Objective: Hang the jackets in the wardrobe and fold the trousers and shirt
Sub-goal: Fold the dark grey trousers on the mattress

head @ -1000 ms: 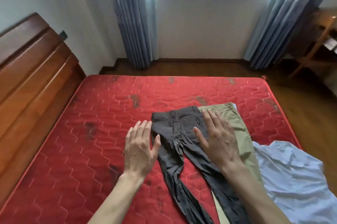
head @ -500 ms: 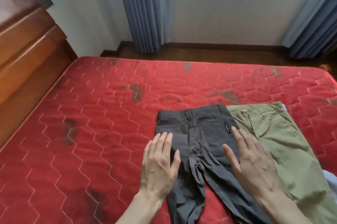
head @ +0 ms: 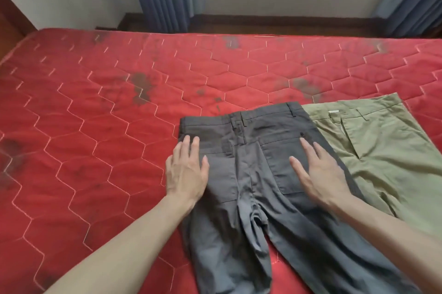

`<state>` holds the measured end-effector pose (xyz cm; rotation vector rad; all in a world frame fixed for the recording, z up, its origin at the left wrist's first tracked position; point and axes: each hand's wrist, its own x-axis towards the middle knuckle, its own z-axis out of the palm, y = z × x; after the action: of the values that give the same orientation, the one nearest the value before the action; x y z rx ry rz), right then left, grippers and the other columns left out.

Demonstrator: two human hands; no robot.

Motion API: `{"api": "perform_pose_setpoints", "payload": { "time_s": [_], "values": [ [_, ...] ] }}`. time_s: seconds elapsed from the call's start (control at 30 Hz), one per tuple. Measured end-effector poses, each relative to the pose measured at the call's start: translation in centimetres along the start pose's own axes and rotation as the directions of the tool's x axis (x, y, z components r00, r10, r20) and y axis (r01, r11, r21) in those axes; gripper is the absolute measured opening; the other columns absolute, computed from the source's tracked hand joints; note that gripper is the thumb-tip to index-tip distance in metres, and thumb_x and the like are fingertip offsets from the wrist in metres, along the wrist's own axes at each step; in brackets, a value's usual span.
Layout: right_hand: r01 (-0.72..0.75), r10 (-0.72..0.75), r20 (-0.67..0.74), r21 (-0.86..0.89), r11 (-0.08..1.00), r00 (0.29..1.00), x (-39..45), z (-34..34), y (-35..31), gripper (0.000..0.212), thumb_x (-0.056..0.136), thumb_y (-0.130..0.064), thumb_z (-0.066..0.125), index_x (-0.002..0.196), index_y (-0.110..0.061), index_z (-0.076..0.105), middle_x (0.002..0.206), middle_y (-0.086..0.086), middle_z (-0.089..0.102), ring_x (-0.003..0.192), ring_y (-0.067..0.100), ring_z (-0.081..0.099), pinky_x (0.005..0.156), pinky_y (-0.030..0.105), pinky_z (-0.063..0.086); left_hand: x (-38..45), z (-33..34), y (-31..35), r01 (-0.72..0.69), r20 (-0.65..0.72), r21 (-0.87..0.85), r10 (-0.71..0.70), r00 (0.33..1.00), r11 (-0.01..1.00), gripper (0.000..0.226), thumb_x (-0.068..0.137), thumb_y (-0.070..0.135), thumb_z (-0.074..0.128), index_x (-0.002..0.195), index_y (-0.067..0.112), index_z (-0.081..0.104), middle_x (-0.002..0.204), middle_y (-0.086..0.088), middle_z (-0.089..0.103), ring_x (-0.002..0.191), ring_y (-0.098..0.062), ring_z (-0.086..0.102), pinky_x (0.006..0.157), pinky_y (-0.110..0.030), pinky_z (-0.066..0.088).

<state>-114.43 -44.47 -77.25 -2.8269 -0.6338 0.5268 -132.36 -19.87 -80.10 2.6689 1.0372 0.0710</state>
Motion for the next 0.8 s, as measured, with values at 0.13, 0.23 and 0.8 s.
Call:
{"api": "perform_pose_setpoints", "payload": {
  "time_s": [0.13,0.23,0.8],
  "values": [
    [-0.064,0.067,0.034,-0.069,0.996,0.997,3.0,1.7,1.4,0.067,0.106,-0.057,0.039,0.166,-0.033,0.018,0.172,0.012,0.019,0.157,0.032,0.02,0.124,0.05,0.025,0.9,3.7,-2.0,0.054,0.141,0.143,-0.074,0.987,0.988,0.067,0.108,0.053,0.029,0.167,0.025,0.01,0.175,-0.006,0.006,0.16,-0.028,0.009,0.125,-0.048,0.023],
    [-0.079,0.078,-0.018,-0.068,0.995,0.997,5.0,1.9,1.8,0.07,0.104,-0.056,0.046,0.165,-0.031,0.021,0.171,0.014,0.018,0.156,0.034,0.021,0.124,0.05,0.024,1.4,4.9,-2.4,0.082,0.156,0.145,-0.105,0.982,0.986,0.068,0.107,0.056,0.028,0.166,0.026,0.01,0.174,-0.012,-0.004,0.159,-0.038,0.002,0.127,-0.051,0.014],
    [-0.001,0.113,-0.209,0.473,0.881,0.971,6.6,-3.0,-0.5,0.039,0.1,-0.038,0.064,0.073,-0.01,0.062,0.073,0.011,0.065,0.081,0.033,0.063,0.068,0.037,0.037,5.6,-1.9,0.7,0.567,0.394,-0.769,-0.481,0.783,0.294,0.031,0.075,-0.01,0.076,0.098,0.01,0.07,0.083,-0.008,0.071,0.059,-0.018,0.063,0.038,-0.017,0.046]
  ]
}}
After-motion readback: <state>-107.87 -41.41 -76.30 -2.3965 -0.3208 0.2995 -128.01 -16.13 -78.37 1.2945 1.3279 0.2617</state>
